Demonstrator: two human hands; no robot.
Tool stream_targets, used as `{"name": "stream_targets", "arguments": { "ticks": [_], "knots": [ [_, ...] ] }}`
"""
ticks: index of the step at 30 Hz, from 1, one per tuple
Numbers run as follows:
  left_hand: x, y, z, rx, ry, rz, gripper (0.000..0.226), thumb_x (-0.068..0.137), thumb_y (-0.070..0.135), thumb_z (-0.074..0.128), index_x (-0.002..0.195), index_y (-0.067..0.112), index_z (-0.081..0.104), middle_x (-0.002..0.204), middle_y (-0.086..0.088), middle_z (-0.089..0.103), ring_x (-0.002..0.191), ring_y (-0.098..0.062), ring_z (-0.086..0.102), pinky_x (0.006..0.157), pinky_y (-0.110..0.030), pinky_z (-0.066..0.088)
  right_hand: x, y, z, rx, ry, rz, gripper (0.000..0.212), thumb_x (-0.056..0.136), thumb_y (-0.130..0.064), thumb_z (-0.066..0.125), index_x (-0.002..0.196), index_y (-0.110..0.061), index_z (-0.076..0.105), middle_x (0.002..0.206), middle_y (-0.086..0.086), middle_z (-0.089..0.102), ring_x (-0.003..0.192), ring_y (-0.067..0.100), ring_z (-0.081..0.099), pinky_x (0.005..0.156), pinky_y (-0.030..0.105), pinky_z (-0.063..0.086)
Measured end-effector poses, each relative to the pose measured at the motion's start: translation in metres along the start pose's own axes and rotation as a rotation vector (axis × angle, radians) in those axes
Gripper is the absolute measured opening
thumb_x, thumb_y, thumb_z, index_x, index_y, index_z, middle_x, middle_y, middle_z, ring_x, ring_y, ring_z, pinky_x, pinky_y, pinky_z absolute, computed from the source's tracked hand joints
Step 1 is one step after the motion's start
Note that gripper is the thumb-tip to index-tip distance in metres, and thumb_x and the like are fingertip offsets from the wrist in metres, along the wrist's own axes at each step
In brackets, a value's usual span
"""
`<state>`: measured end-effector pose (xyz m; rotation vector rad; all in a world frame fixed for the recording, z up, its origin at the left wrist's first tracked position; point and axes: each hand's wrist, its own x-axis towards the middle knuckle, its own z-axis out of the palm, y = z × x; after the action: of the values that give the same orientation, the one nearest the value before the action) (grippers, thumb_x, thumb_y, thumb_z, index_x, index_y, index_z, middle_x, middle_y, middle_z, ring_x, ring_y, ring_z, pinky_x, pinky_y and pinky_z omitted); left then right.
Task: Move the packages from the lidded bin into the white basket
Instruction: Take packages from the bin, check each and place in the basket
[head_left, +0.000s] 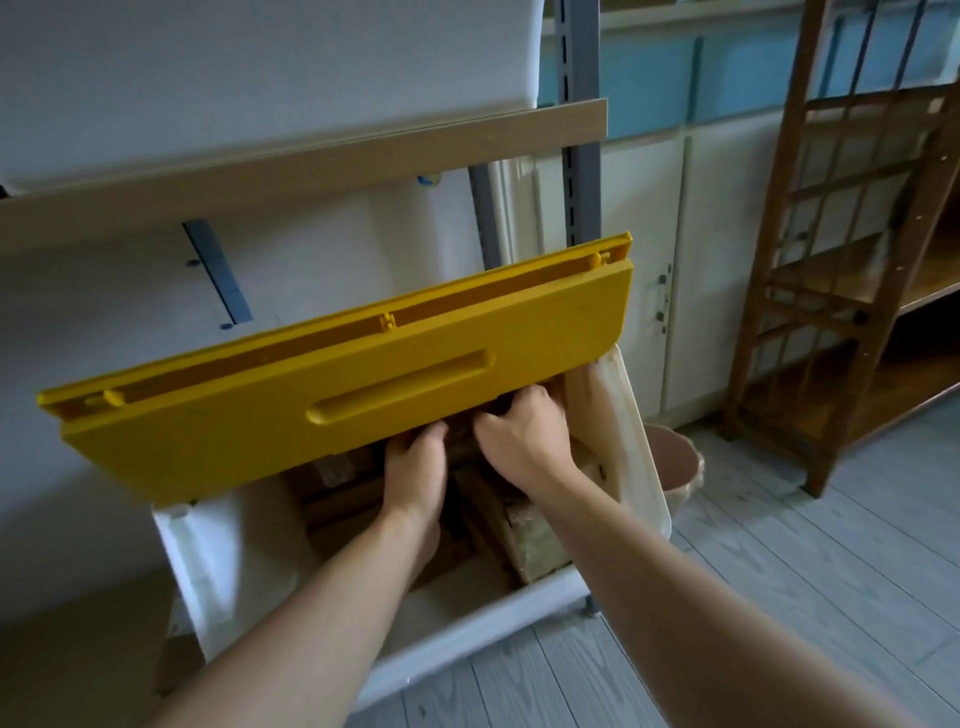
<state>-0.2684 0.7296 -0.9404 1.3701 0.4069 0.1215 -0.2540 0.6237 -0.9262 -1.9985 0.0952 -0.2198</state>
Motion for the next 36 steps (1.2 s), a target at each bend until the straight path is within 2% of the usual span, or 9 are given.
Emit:
{"name": "stream_targets", "arguments": {
  "ticks": [2, 4, 8, 12, 16, 21, 27, 33, 36],
  "knots": [
    [-0.010, 0.003, -0.011, -0.017, 0.014, 0.002, 0.070, 0.072, 0.040, 0.074, 0.138, 0.020, 0.059, 0.125, -0.011, 0.070, 0.111, -0.033, 0.067, 0.103, -0.054, 0.052, -0.013, -0.007, 0.003, -0.005, -0.061, -0.003, 0.021, 0.075, -0.030, 0.061, 0.084, -0.012, 0.055, 0.085, 0.007, 0.063, 0.083, 0.032, 0.059, 0.070, 0.042, 0.053],
    [-0.021, 0.005, -0.023, -0.052, 0.021, -0.003, 0.073, 0.064, 0.042, 0.072, 0.133, 0.020, 0.062, 0.124, -0.011, 0.071, 0.110, -0.034, 0.068, 0.102, -0.057, 0.052, -0.031, -0.010, 0.006, -0.060, -0.137, 0.007, 0.052, 0.079, -0.035, 0.062, 0.123, -0.011, 0.051, 0.118, 0.011, 0.058, 0.113, 0.033, 0.054, 0.099, 0.048, 0.048],
    [-0.057, 0.014, -0.051, -0.099, 0.016, 0.025, 0.016, 0.101, 0.026, 0.054, 0.115, 0.024, 0.061, 0.117, -0.006, 0.067, 0.106, -0.026, 0.065, 0.096, -0.056, 0.052, -0.082, -0.017, 0.004, -0.071, -0.190, -0.080, 0.075, 0.086, -0.022, 0.066, 0.151, -0.012, 0.030, 0.145, 0.004, 0.041, 0.134, 0.021, 0.040, 0.112, 0.029, 0.035],
    [-0.081, 0.020, -0.073, -0.029, 0.038, 0.108, 0.023, 0.099, 0.030, 0.063, 0.118, 0.020, 0.054, 0.115, -0.007, 0.060, 0.100, -0.024, 0.063, 0.080, -0.046, 0.057, -0.117, -0.032, -0.002, 0.006, -0.146, -0.113, 0.070, 0.086, -0.024, 0.066, 0.147, -0.017, 0.033, 0.139, -0.002, 0.038, 0.129, 0.015, 0.040, 0.110, 0.033, 0.038],
    [-0.111, 0.018, -0.095, 0.039, 0.051, 0.117, 0.024, 0.090, 0.028, 0.068, 0.108, 0.032, 0.052, 0.117, -0.009, 0.062, 0.108, -0.030, 0.064, 0.094, -0.061, 0.054, -0.150, -0.037, -0.003, 0.147, -0.028, -0.079, 0.044, 0.086, -0.026, 0.067, 0.127, -0.025, 0.051, 0.124, -0.006, 0.049, 0.114, 0.011, 0.051, 0.095, 0.029, 0.042],
    [-0.140, 0.020, -0.127, -0.006, 0.008, 0.108, 0.024, 0.095, 0.015, 0.067, 0.111, 0.028, 0.057, 0.117, -0.013, 0.065, 0.108, -0.030, 0.065, 0.096, -0.061, 0.054, -0.177, -0.041, -0.002, 0.304, 0.057, -0.002, 0.026, 0.078, -0.046, 0.071, 0.096, -0.031, 0.060, 0.108, 0.001, 0.063, 0.096, 0.016, 0.061, 0.077, 0.031, 0.050],
    [-0.173, 0.027, -0.169, 0.024, -0.056, 0.196, 0.038, 0.093, 0.008, 0.070, 0.118, 0.034, 0.059, 0.119, -0.001, 0.067, 0.114, -0.025, 0.065, 0.102, -0.058, 0.052, -0.206, -0.052, 0.012, 0.327, 0.060, -0.074, 0.015, 0.080, -0.029, 0.069, 0.087, -0.025, 0.056, 0.096, 0.007, 0.060, 0.078, 0.015, 0.054, 0.059, 0.016, 0.042],
    [-0.188, 0.031, -0.212, 0.009, 0.031, 0.328, 0.039, 0.094, 0.006, 0.067, 0.119, 0.033, 0.056, 0.101, 0.021, 0.071, 0.108, -0.023, 0.069, 0.099, -0.056, 0.054, -0.229, -0.079, 0.045, 0.300, -0.005, -0.201, 0.015, 0.081, -0.026, 0.066, 0.087, -0.025, 0.052, 0.098, 0.000, 0.054, 0.084, 0.005, 0.051, 0.067, 0.012, 0.041],
    [-0.190, 0.032, -0.224, -0.006, 0.123, 0.360, 0.038, 0.093, 0.011, 0.069, 0.119, 0.035, 0.056, 0.102, 0.014, 0.070, 0.102, -0.021, 0.069, 0.095, -0.058, 0.055, -0.236, -0.088, 0.062, 0.275, -0.029, -0.243, 0.018, 0.083, -0.021, 0.068, 0.090, -0.026, 0.052, 0.099, -0.004, 0.051, 0.084, 0.003, 0.049, 0.069, 0.012, 0.041]
  ]
}}
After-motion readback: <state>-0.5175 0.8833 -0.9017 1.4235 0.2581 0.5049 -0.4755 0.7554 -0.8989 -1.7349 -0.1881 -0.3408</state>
